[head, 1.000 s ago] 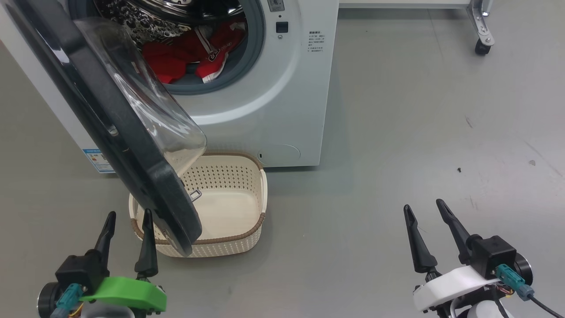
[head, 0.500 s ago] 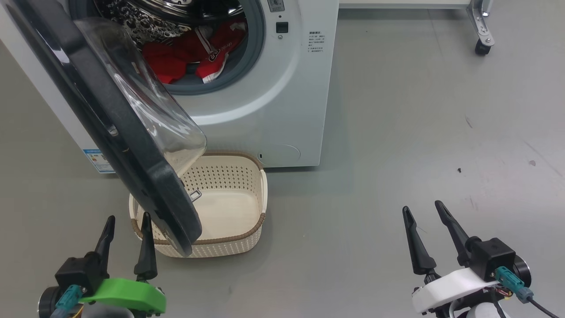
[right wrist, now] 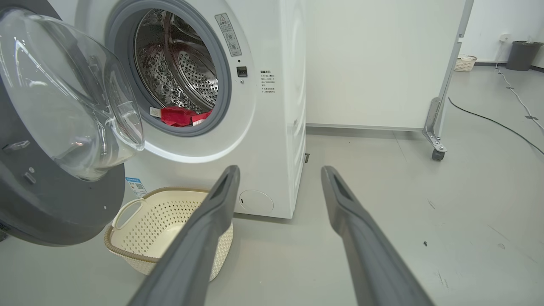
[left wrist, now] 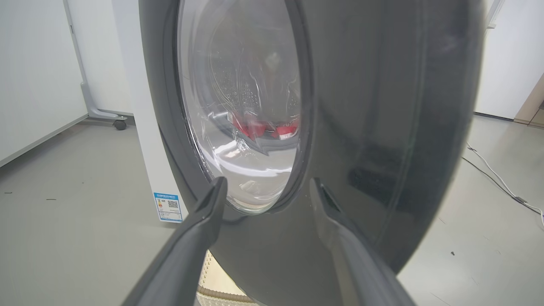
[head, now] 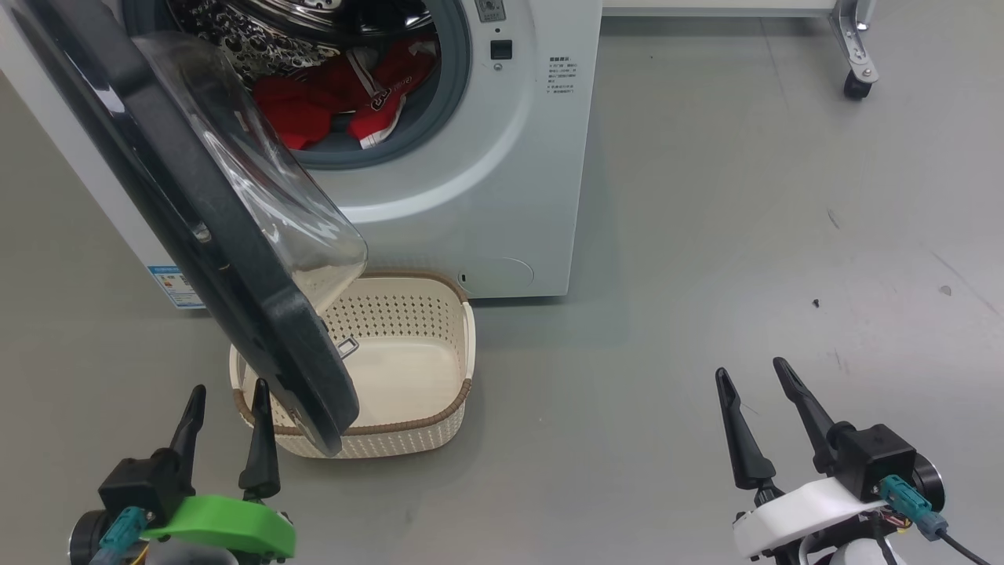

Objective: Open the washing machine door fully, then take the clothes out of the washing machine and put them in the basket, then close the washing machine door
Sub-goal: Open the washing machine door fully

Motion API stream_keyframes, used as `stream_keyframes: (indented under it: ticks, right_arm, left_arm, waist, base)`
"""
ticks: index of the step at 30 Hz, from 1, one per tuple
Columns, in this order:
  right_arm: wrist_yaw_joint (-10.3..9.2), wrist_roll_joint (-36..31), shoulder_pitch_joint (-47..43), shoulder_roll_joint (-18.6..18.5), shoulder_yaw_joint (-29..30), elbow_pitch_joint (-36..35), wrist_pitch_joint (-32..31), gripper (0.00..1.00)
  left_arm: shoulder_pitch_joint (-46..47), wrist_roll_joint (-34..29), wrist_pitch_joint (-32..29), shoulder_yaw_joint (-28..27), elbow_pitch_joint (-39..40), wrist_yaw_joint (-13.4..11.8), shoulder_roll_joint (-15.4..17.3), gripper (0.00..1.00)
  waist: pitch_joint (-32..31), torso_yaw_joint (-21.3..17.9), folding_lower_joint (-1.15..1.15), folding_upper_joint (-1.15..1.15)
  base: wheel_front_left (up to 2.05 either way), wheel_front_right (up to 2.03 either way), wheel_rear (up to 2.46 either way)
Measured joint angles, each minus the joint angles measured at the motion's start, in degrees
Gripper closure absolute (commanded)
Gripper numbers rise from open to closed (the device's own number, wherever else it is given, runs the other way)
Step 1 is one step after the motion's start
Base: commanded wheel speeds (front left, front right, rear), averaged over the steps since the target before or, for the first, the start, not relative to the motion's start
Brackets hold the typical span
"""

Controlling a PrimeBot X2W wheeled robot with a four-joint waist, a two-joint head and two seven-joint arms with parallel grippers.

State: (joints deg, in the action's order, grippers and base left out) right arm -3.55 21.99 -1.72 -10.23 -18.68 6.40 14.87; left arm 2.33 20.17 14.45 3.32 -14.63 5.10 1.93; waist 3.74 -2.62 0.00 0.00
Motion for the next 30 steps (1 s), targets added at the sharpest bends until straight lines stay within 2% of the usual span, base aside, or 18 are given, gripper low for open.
stream_keyframes:
  ticks: [30]
  right_arm:
    - [2.49, -1.49, -0.88, 1.82, 2.5, 1.14, 0.0, 0.0]
  left_arm:
    - [0.0, 0.43, 0.0, 0.15, -0.81, 0.33, 0.0, 0.0]
  waist:
    - [-0.12, 0.11, 0.0, 0.0]
  base:
    - [0.0, 0.0, 0.0]
